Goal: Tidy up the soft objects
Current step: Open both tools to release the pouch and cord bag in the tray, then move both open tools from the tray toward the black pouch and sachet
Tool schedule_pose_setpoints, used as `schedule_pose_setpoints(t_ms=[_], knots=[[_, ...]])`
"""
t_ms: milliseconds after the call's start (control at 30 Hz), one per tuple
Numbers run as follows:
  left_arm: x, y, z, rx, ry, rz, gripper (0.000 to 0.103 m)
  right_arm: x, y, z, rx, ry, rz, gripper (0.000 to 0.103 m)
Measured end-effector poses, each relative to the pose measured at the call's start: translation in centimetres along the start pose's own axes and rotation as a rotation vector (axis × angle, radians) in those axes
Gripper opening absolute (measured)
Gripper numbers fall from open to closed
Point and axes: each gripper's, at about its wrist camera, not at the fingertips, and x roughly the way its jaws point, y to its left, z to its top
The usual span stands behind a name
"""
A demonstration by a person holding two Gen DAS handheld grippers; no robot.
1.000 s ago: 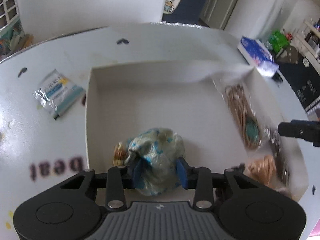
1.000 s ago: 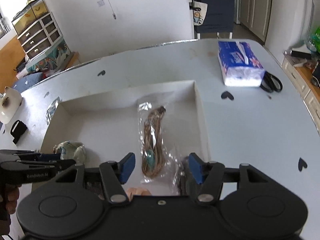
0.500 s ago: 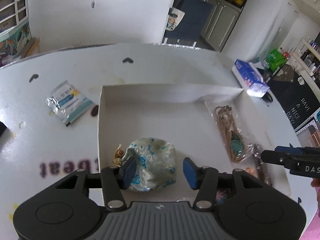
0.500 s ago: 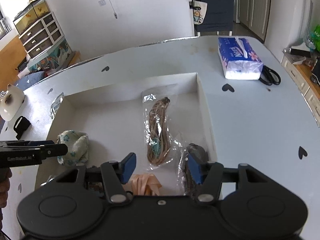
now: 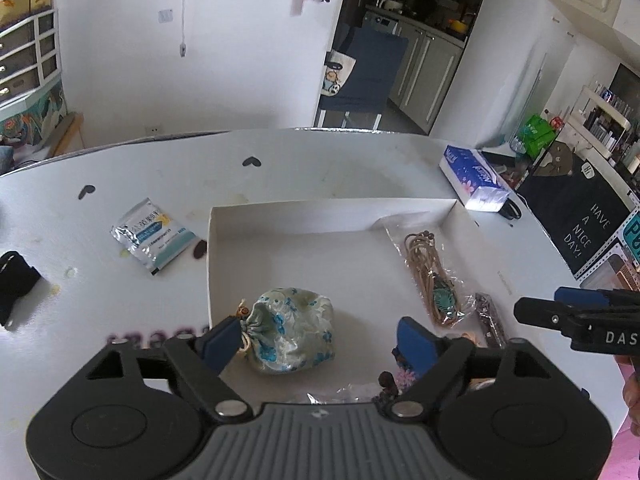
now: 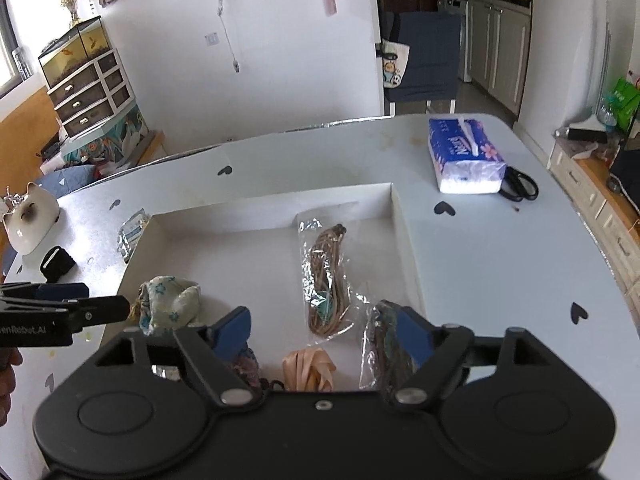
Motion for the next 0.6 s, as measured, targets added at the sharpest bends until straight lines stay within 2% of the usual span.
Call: schedule_pose_setpoints(t_ms=[233,467,600], knots=[[-1.7,0.3,-0.8,0.016,-0.023,0.006,0.101,-2.0,0.6,-1.1,0.008,-0.035,-0.030,0.093],[-3.3,1.0,-1.6,0.025,-0.036,0.005,0.103,-3.4,1.9,-2.2,0.000,-0.065,-0.053,0.103],[-4.0,1.7,-2.2,0.028,-0.040,0.004,0.103,-3.9,2.8,-2.6,-0.002,-0.072,-0.059,0.103]])
